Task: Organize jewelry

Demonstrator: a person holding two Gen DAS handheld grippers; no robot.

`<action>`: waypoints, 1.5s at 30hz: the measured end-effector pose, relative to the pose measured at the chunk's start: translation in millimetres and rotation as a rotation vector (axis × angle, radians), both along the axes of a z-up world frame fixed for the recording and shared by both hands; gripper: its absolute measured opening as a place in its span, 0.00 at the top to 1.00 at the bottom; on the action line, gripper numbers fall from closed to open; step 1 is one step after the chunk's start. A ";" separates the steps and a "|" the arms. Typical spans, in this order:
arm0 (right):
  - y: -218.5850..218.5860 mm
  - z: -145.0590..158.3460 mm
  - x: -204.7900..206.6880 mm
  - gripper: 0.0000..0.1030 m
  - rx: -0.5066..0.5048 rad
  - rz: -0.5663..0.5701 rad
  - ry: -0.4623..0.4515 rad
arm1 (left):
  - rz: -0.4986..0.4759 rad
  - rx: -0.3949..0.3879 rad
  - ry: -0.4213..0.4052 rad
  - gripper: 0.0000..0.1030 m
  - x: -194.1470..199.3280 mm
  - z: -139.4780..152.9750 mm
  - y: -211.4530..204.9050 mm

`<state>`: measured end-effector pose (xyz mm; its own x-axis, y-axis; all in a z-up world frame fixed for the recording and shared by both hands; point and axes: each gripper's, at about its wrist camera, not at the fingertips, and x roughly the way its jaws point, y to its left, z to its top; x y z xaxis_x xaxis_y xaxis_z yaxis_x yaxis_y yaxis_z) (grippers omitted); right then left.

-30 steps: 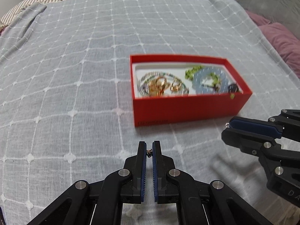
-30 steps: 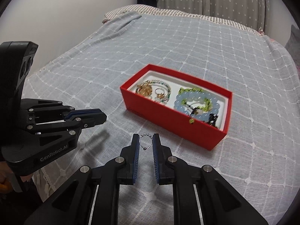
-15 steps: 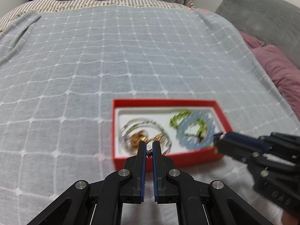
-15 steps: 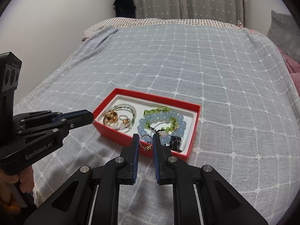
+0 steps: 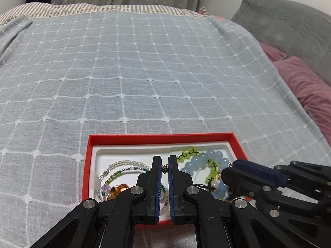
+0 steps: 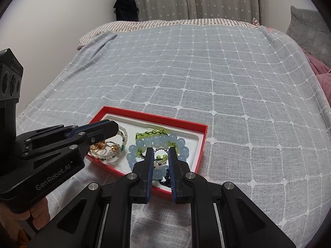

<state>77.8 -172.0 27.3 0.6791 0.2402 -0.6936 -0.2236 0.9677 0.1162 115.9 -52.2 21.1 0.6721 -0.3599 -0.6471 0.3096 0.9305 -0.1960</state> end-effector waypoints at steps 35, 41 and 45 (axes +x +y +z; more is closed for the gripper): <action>-2.4 7.9 0.3 0.50 -0.021 -0.026 -0.019 | 0.173 0.106 0.062 0.24 -21.7 5.1 46.8; -11.8 14.3 -16.0 0.41 -0.038 -0.068 0.015 | 0.199 0.118 0.087 0.11 -34.3 3.1 52.8; -15.6 16.4 -28.2 0.32 -0.055 -0.073 0.035 | 0.221 0.128 0.109 0.06 -44.1 0.5 56.7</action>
